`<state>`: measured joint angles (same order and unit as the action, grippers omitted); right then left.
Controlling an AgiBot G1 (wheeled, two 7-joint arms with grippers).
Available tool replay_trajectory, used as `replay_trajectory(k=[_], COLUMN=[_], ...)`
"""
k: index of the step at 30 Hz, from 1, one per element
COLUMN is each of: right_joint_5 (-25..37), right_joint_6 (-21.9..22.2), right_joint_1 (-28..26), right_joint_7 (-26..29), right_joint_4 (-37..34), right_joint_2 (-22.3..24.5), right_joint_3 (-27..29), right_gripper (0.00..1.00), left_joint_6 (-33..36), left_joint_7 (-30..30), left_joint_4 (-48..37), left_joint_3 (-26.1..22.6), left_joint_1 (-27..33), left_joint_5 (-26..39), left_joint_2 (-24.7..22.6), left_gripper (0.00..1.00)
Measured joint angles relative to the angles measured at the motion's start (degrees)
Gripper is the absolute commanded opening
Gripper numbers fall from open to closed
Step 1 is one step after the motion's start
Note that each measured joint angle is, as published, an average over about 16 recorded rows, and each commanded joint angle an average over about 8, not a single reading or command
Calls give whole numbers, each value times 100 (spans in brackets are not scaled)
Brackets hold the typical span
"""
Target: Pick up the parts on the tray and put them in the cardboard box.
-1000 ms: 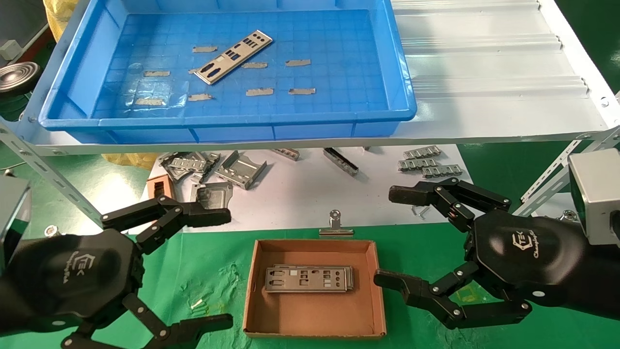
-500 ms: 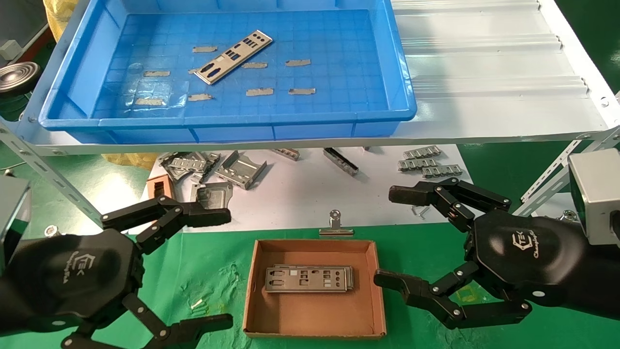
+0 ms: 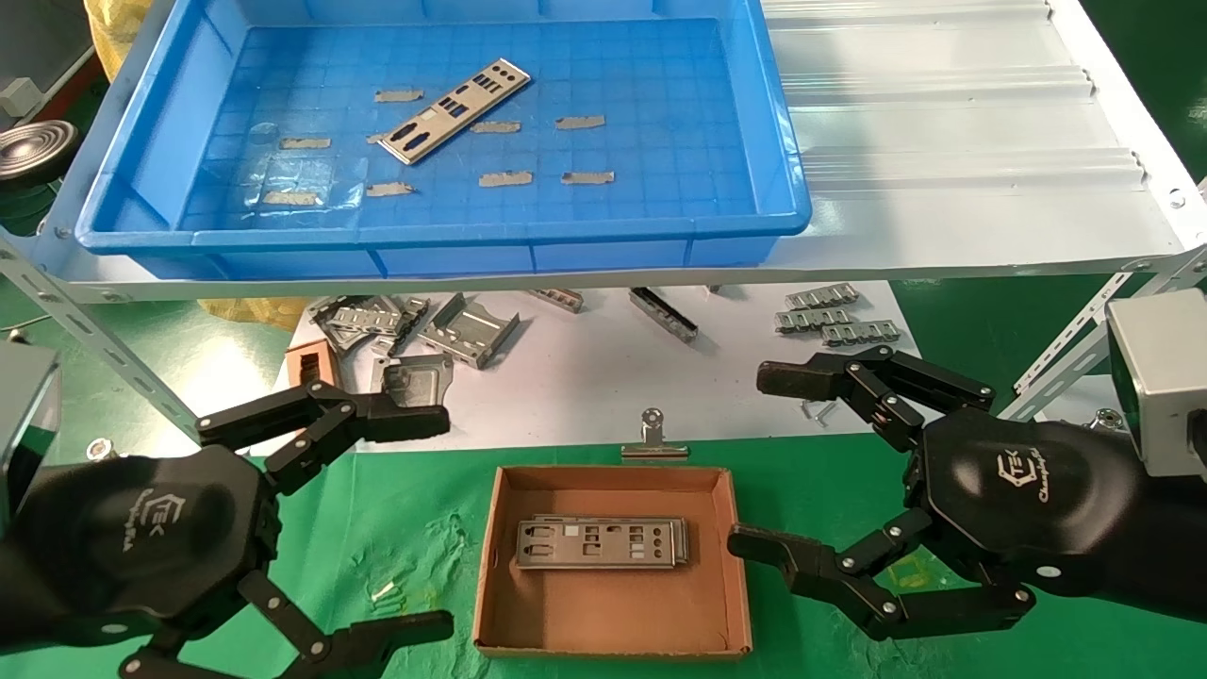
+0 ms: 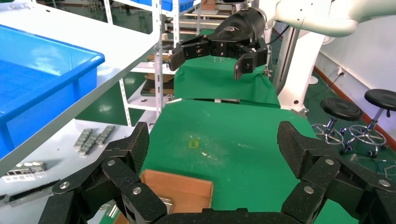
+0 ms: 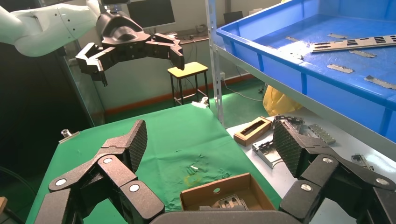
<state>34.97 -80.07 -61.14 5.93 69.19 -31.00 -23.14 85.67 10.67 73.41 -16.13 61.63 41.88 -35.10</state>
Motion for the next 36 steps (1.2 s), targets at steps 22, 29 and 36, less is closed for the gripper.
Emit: replay_trajectory(k=[22,29,36], right_joint_5=[0,0,0], right_joint_6=[0,0,0], right_joint_1=[0,0,0], right_joint_7=[0,0,0], right_joint_4=[0,0,0], right_joint_2=[0,0,0], right_joint_3=[0,0,0], right_gripper=[100,100,100], left_joint_6=[0,0,0], left_joint_7=[0,0,0], left_joint_4=[0,0,0], left_joint_3=[0,0,0], left_joint_1=[0,0,0], left_joint_5=[0,0,0], left_joint_2=[0,0,0], left_gripper=[100,100,100])
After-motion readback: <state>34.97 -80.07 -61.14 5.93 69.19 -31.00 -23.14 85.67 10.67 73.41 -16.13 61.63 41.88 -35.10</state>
